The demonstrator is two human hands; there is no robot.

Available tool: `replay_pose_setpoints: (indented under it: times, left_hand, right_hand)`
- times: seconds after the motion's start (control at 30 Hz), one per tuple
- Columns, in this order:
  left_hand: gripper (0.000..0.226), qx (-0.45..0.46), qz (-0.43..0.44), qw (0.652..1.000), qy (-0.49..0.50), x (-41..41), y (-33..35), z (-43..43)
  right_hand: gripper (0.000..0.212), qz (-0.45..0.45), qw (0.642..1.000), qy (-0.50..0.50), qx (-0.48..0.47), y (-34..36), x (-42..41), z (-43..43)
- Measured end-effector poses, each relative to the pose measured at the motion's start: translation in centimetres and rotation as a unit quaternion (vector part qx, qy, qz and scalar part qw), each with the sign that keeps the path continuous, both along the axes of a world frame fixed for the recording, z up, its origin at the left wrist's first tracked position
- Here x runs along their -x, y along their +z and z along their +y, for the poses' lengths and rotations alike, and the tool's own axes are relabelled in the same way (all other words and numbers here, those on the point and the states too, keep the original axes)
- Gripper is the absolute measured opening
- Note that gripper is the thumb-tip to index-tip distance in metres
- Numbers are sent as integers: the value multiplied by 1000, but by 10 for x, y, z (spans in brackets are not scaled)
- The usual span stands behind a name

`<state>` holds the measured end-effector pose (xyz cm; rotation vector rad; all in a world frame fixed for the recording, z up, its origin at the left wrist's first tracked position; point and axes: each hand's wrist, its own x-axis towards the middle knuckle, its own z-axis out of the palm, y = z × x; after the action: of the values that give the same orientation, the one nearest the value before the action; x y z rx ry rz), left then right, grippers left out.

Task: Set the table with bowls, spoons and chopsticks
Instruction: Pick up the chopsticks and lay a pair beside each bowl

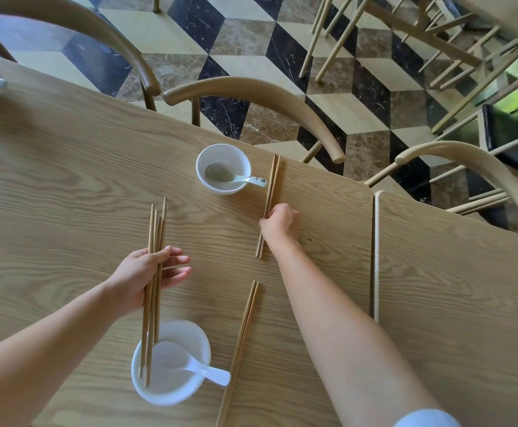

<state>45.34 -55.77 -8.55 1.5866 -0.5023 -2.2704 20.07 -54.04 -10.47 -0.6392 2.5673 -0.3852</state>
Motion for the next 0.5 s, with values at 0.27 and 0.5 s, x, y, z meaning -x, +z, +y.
replay_pose_setpoints:
  times: [0.27, 0.5]
  left_hand:
    - [20, 1, -1, 1000, -1, 0, 1, 0]
    - [21, 0, -3, 1000, -1, 0, 2, 1]
  right_hand:
    - [14, 0, 1000, 4, 7, 1, 0, 0]
    - [13, -4, 1000, 2, 13, 1, 0, 2]
